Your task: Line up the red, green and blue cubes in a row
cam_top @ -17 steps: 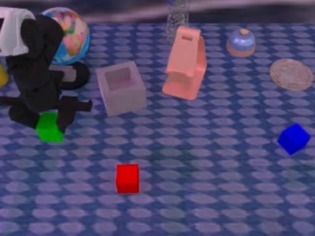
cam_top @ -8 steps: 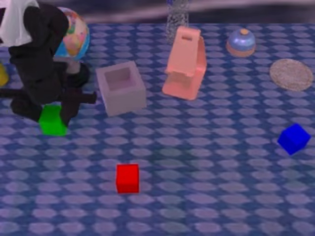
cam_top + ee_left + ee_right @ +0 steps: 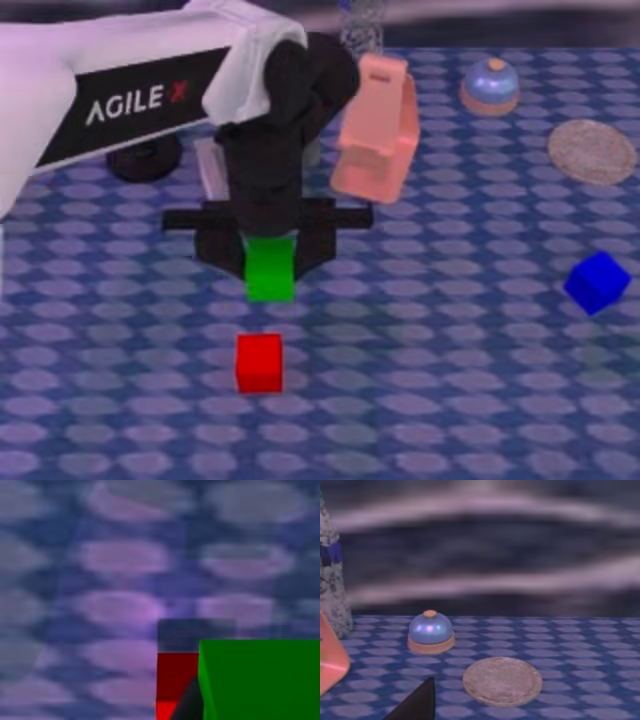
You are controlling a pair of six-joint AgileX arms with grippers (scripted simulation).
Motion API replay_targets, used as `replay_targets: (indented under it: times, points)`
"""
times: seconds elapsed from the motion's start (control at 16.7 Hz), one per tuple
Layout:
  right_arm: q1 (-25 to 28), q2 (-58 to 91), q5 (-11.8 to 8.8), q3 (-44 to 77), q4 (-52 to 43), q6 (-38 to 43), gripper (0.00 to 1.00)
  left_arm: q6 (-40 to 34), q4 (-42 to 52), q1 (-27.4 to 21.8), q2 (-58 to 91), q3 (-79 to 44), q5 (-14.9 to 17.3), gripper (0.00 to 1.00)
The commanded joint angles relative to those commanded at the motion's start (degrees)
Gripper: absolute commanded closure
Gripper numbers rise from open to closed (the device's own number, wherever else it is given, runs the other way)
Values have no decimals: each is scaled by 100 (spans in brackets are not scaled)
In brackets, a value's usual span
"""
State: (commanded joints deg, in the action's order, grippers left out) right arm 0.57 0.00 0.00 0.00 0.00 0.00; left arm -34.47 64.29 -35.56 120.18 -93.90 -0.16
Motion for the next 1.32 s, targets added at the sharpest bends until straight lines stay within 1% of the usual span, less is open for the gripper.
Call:
replay_targets:
  times: [0.18,0.3,0.72,1.08,1.32]
  points:
    - [0,0,0,0,0,0,0,-883,156,-812,96,-312,-6,100]
    - [0,0,0,0,0,0,0,-1170,203,-1095,104,-408,-7,100]
    - [0,0,0,0,0,0,0,-1211,98,-1124,114,-325,-2,100]
    - [0,0,0,0,0,0,0,-1218,-1038,-1133,465,424,-4,100]
    - [0,0,0,0,0,0,0,-1216,-1186,-1145,535,539,-3,100]
